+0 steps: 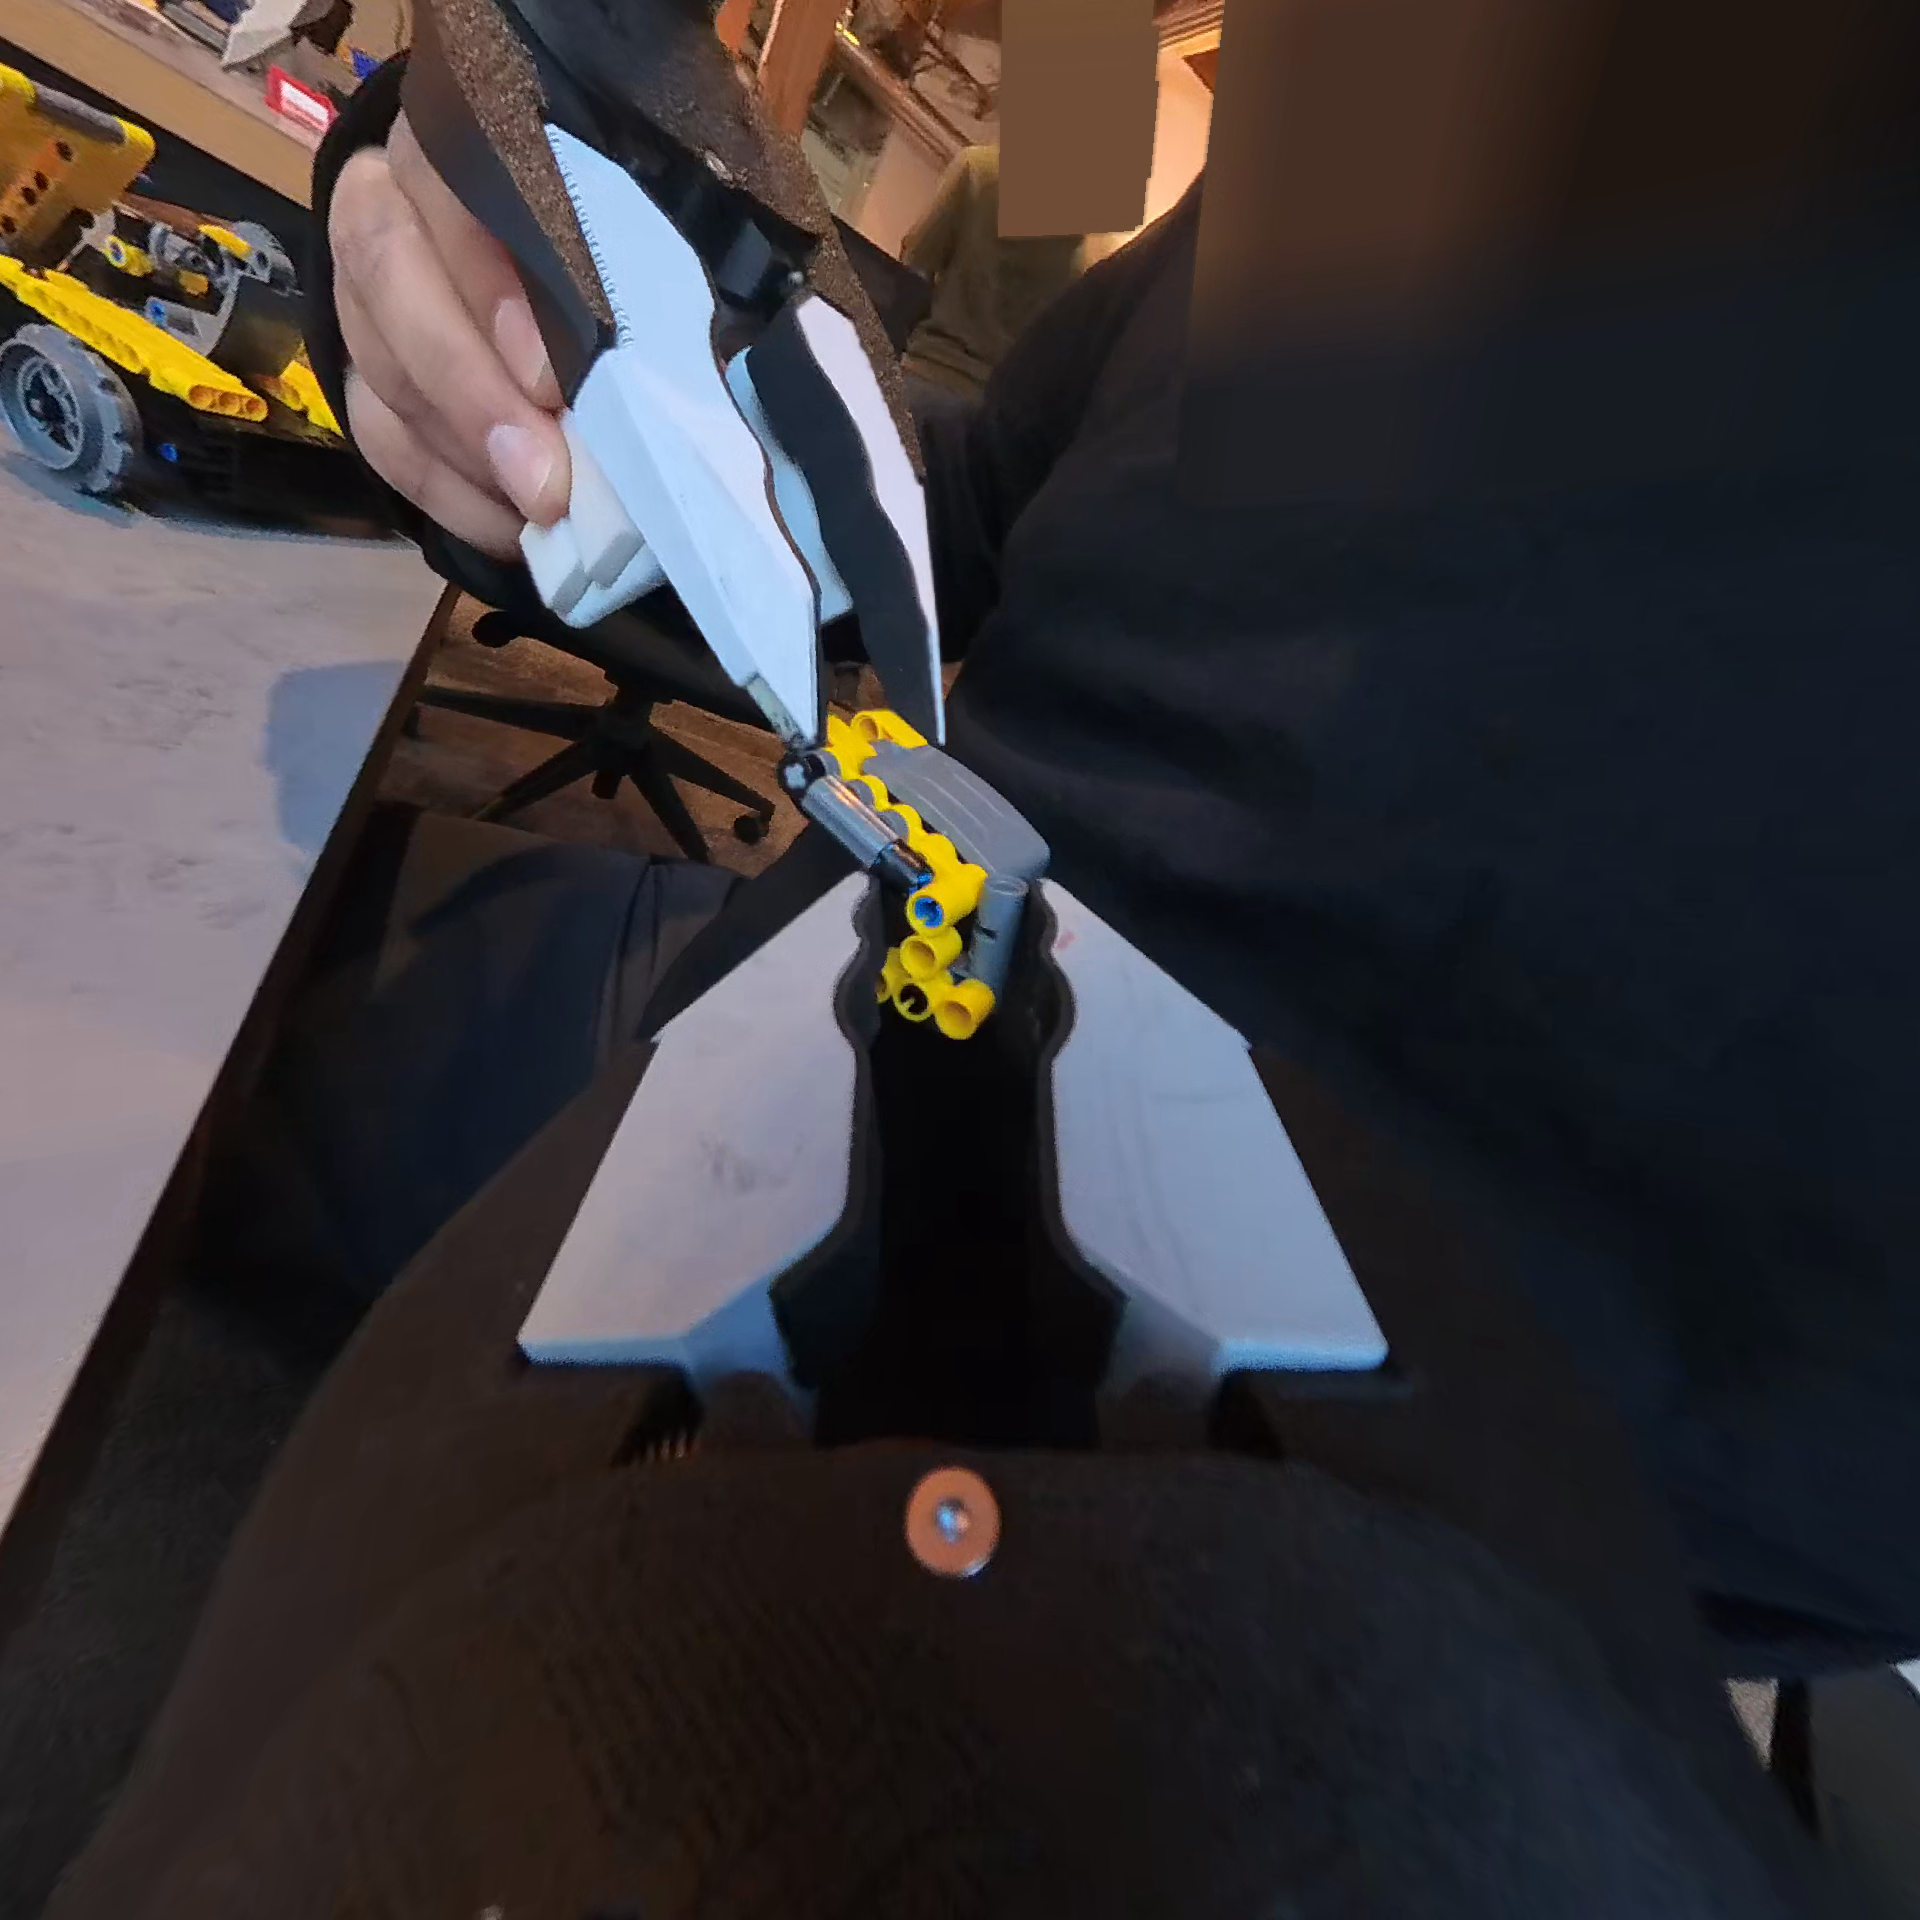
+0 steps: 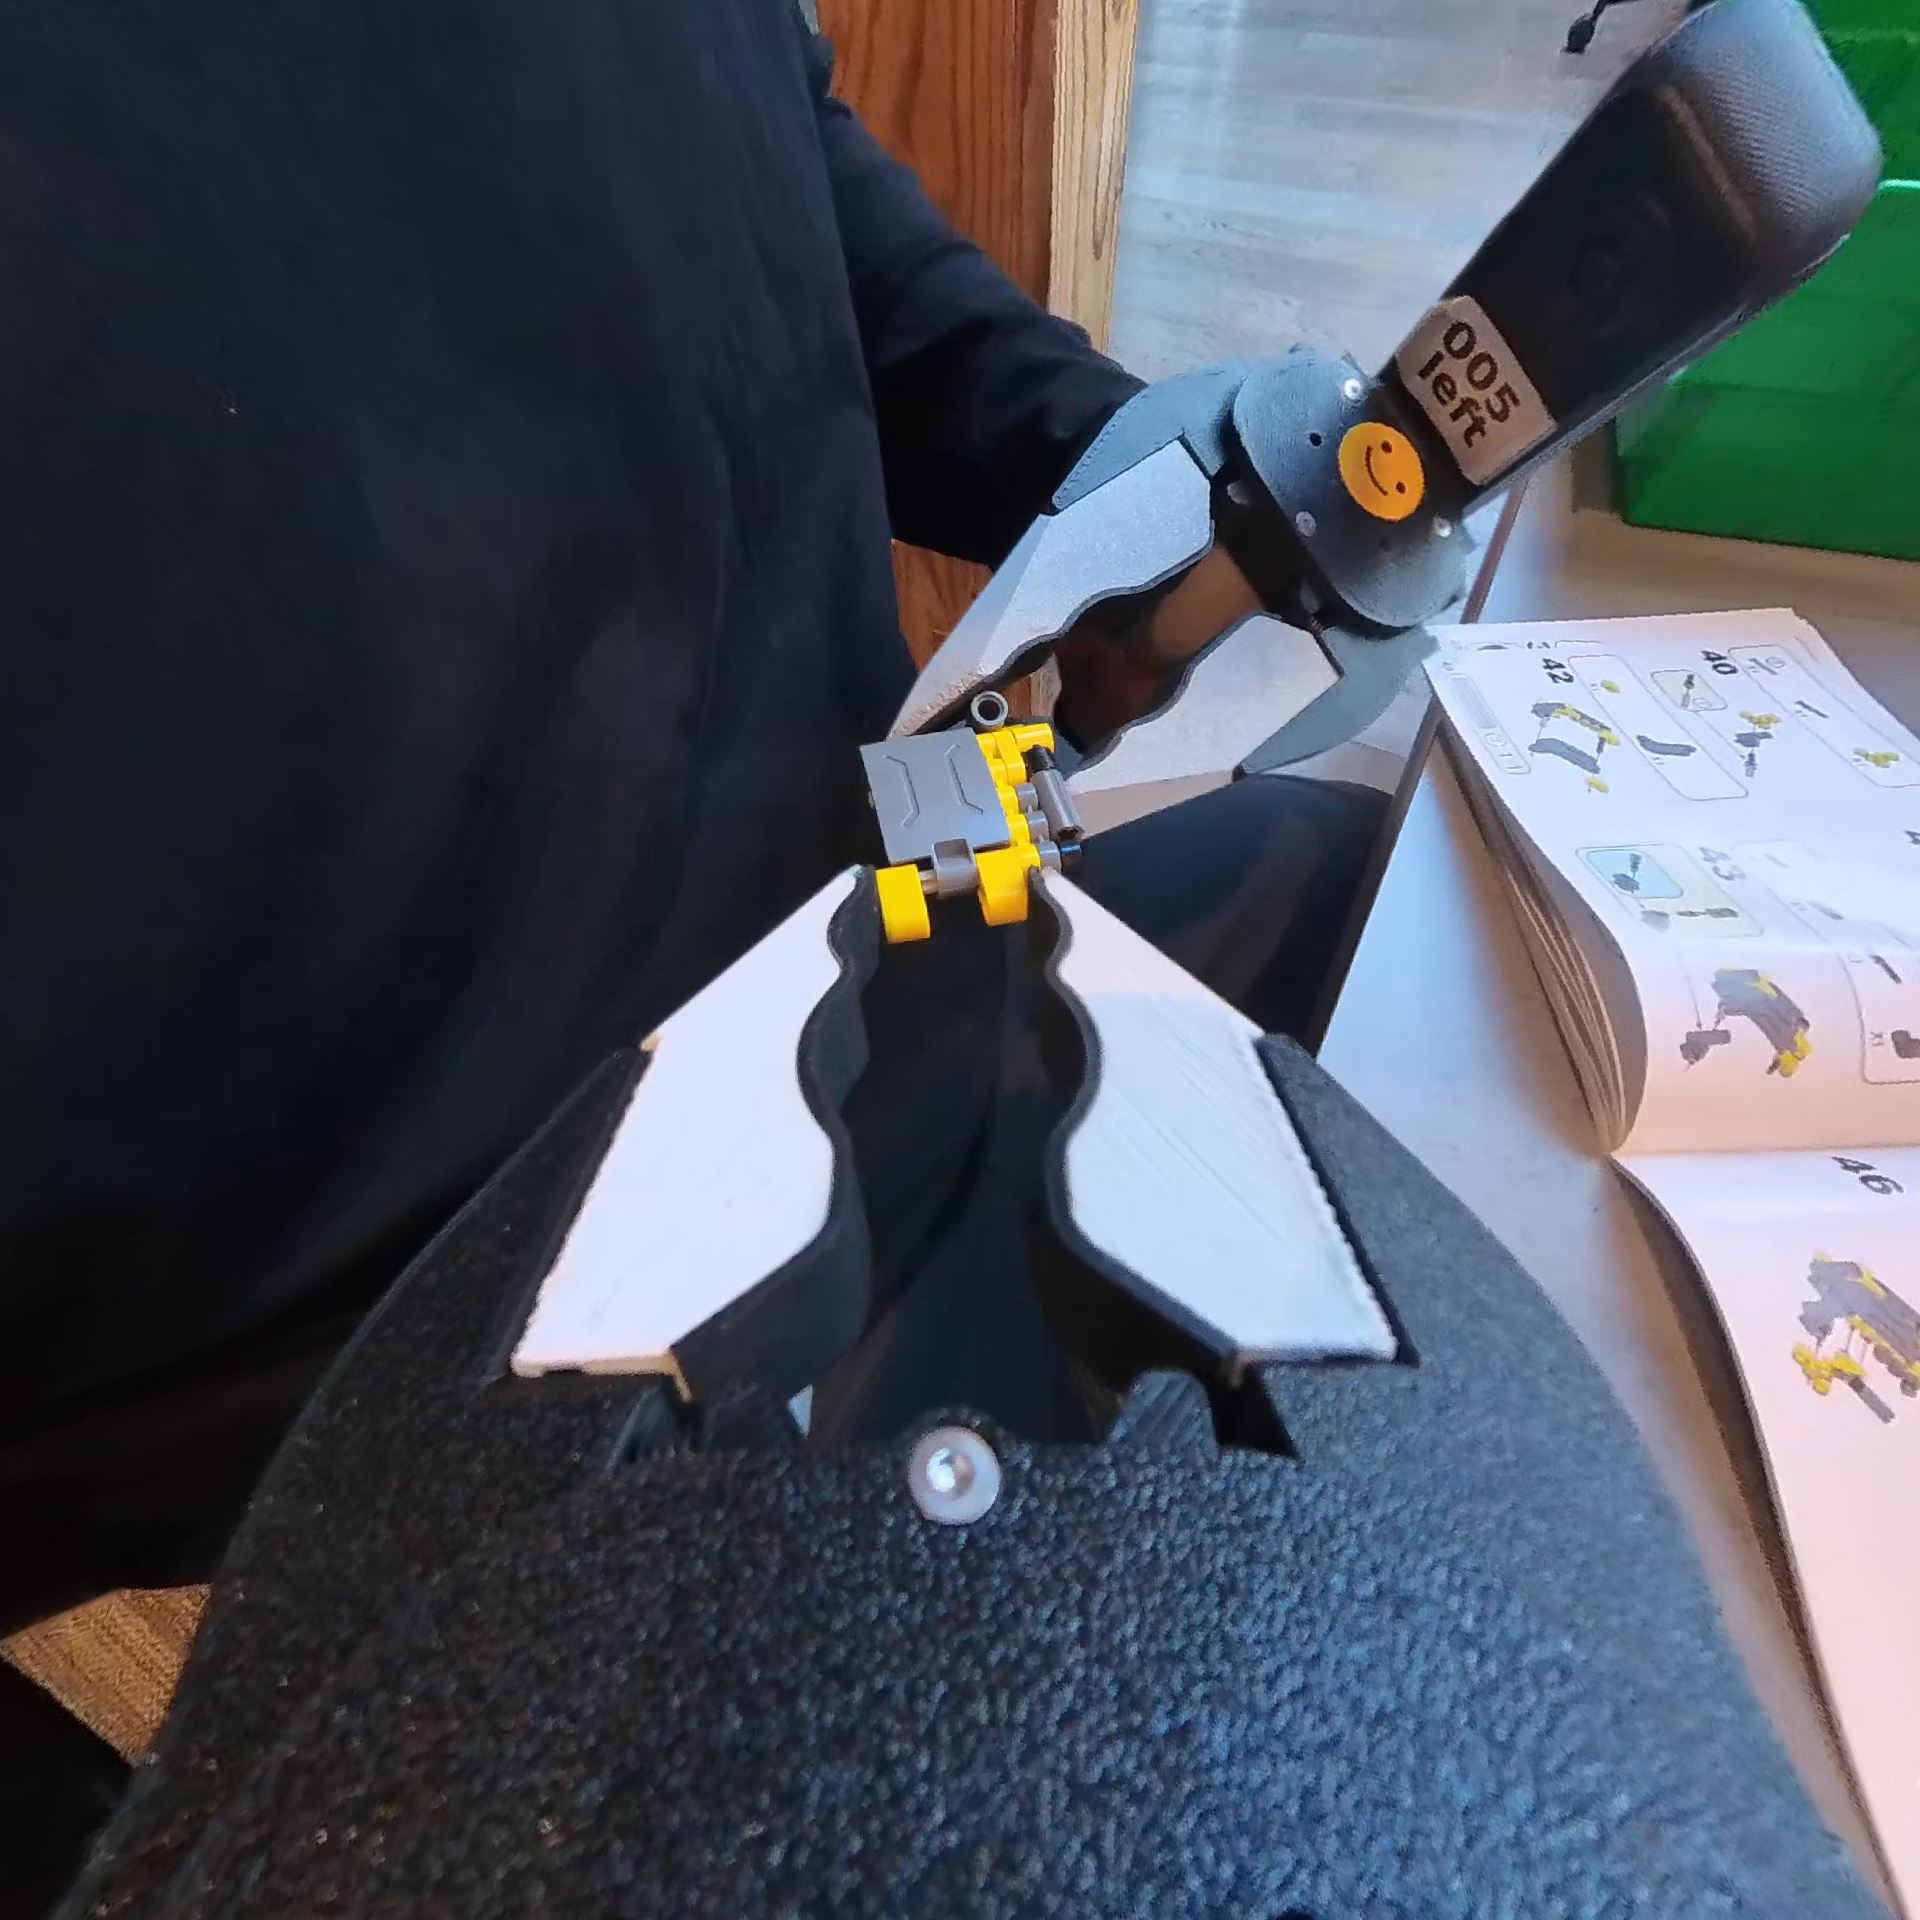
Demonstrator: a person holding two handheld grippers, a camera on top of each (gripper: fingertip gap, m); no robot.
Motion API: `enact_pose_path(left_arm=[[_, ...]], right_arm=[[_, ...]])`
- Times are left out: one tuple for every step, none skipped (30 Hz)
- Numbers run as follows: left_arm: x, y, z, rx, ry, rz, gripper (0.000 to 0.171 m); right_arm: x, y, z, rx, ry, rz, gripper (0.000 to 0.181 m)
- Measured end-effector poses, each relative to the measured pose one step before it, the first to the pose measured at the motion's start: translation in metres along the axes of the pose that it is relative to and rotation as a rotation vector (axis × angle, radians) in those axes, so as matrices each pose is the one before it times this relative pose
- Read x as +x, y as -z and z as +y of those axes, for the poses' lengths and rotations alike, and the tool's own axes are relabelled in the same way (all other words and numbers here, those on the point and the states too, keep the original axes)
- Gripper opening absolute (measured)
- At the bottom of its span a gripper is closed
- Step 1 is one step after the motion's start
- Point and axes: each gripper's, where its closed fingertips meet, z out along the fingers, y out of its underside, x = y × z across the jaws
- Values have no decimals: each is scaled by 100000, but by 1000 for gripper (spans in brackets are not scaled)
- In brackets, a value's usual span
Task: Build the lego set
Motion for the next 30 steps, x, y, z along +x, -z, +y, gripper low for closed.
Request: enact_pose_path(left_arm=[[-96,73,36,-893,-414,-82,25],[-89,85,44,-1090,-743,-349,25],[-16,49,83,-1352,-1196,-368,25],[69,31,39,-926,-875,8,25],[91,28,10,-599,237,454,25],[107,20,37,-461,675,635,25],[70,-34,114,-823,-18,31,25],[120,-71,72,-366,-418,-23,25],[263,-85,-40,700,-78,799,25],[381,-110,-63,1268,-533,1113,25],[390,-170,101,598,-282,992,25],[388,-268,412,-1092,525,929,25],[339,-303,689,-2388,810,624,25],[384,-300,772,-2746,1045,891,25],[533,-311,661,-2370,1519,2083,25],[420,-241,434,-1484,1954,1735,25],[190,-29,79,306,2693,737,25],[145,130,-248,1761,4735,1276,25],[289,97,-307,1659,6215,3375,26],[316,94,-218,429,5731,4201,31],[27,155,-229,545,2957,1836,31],[-181,163,-260,1002,1483,-230,30],[-317,145,-312,810,2104,-1071,30],[-188,158,-585,2305,2372,-470,31],[-145,110,-591,2084,3300,-288,28],[-551,57,-352,110,3553,-2915,19],[-687,89,-251,-155,1693,-4402,13],[-363,69,-133,-396,202,-3289,12],[-377,61,-106,-136,-2666,-4517,12],[-430,75,-112,128,-4399,-5793,9]], right_arm=[[102,-44,108,-981,351,437,27],[84,-59,111,-1094,317,495,27],[14,-77,61,-1022,735,334,27],[-30,-72,8,-721,506,-24,27],[-34,-67,-29,-479,-50,-441,27],[-63,-82,-15,-377,-143,-758,26],[-96,-86,50,-606,-16,-1151,26],[-135,-62,-33,-31,-367,-1728,26],[-189,-40,-184,1052,-1180,-2404,26],[-276,-31,-289,1766,-1214,-2723,26],[-385,-111,-204,1368,-766,-2857,26],[-463,-269,-15,85,-226,-2865,26],[-482,-429,172,-1361,694,-2153,26],[-510,-546,187,-1998,1300,-1750,25],[-540,-562,89,-1695,1319,-1957,25],[-370,-434,48,-1383,1329,-1466,25],[-35,-168,-3,-738,581,-312,25],[213,-13,25,-611,-20,431,26],[114,25,69,-1210,519,-25,26],[137,45,-25,-1384,1403,771,26],[162,61,-59,-1269,2578,1581,27],[231,127,73,-1938,3274,2176,27],[337,197,29,-1532,3007,2657,27],[321,233,-48,-706,2276,2329,27],[280,249,5,-775,1827,1942,27],[303,226,61,-1219,1640,2083,27],[284,154,205,-2116,1038,2172,27],[226,93,278,-2286,353,1796,28],[263,90,182,-848,-1026,1868,29],[526,136,99,1099,-3661,3038,30]])
